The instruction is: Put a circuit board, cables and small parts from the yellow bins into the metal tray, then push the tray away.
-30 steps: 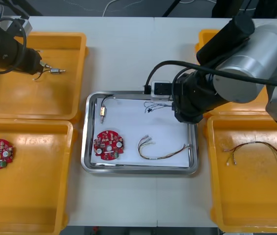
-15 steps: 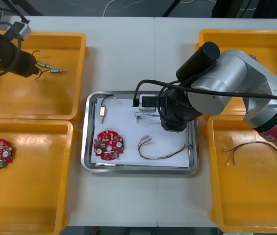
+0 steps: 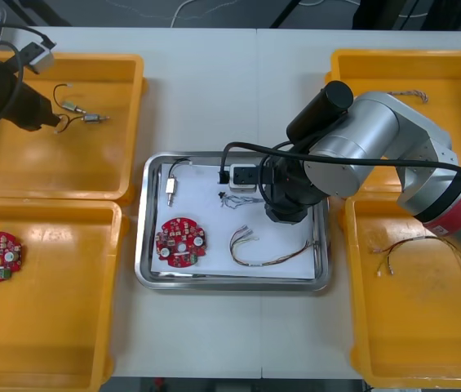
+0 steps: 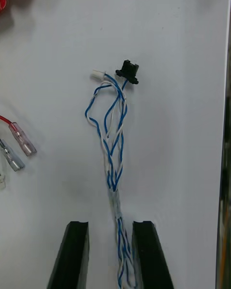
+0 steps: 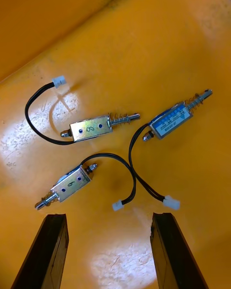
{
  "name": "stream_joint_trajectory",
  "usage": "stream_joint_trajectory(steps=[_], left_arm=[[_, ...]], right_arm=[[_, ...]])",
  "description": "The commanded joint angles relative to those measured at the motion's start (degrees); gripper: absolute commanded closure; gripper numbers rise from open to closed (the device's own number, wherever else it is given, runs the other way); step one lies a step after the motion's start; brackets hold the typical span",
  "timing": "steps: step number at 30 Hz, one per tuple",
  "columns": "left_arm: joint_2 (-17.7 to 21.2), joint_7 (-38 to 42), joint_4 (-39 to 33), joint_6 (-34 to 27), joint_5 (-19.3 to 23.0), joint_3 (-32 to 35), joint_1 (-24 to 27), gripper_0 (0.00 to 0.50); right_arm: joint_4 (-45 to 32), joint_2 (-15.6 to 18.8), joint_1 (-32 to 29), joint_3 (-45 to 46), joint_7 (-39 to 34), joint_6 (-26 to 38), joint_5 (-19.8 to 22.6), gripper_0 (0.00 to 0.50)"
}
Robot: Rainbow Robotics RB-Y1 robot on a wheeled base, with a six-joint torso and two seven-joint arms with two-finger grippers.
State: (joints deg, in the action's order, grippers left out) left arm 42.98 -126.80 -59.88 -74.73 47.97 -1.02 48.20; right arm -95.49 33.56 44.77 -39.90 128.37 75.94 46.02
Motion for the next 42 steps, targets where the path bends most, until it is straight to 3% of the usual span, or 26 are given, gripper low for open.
stream_joint_trajectory(steps=[1,5,9,17,28,42], left_arm=[[3.5,-18.1,3.4,2.1,3.6,1.6,3.9,0.0],[3.5,-22.1,4.6,2.9,4.2,1.6,4.3,0.0],[3.5,-23.9,4.7,3.2,3.4,1.0,4.6,0.0],[3.6,-28.2,6.4,3.9,-0.9,-1.4,6.7,0.0],[2.6,-28.2,19.5,5.3,-3.8,-1.4,13.9,0.0],[-1.8,-28.2,20.6,6.1,-12.3,4.4,13.7,0.0]], right_arm=[[-1.4,1.3,2.3,-0.4,0.1,-0.5,1.3,0.0],[-3.7,2.5,2.3,0.6,-0.5,1.6,1.6,0.0],[-6.8,2.4,2.3,4.5,-0.8,8.0,1.9,0.0],[-11.8,1.9,1.6,11.9,-4.1,16.7,2.8,0.0],[-17.9,2.0,-1.4,21.9,-23.3,25.0,3.1,0.0],[-24.5,5.6,-5.1,30.4,-45.5,34.1,2.2,0.0]])
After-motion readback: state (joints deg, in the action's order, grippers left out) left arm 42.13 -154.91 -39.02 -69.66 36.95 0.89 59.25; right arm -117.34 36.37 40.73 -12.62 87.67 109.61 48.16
